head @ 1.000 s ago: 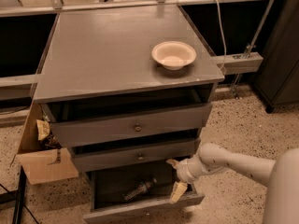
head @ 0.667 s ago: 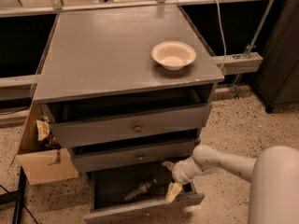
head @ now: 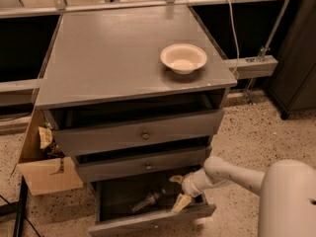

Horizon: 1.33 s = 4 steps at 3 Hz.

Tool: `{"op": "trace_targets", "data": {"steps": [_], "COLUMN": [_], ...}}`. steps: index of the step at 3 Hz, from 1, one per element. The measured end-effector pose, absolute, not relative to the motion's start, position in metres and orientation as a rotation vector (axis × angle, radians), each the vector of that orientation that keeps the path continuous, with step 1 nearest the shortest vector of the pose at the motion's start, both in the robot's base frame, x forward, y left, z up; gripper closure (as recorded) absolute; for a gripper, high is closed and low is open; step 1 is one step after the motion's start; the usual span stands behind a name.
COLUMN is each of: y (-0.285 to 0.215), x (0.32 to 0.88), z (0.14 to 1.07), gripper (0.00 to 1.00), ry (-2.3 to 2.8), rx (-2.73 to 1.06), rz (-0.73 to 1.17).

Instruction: Pick water bottle from bottom drawer and place on counter

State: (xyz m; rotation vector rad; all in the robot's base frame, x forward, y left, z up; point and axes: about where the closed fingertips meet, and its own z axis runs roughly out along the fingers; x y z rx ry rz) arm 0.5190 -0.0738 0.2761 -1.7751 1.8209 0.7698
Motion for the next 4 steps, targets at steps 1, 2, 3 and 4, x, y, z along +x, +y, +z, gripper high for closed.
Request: {"op": "trace_targets", "data": {"steps": [1,2,3,4], "y": [-0.062,-0.053,-0.045,-0.039], "x": [0.53,0.538,0.543,0.548], "z": [0.25,0.234,0.224,0.22], "gripper": [0.29,0.28,0.28,0.25], "ry": [1.776,1.747,1.705,1.64], "rx": [-1.778,-1.779,-1.772,-1.733], "rz": [0.807,0.829,0.845,0.821]}}
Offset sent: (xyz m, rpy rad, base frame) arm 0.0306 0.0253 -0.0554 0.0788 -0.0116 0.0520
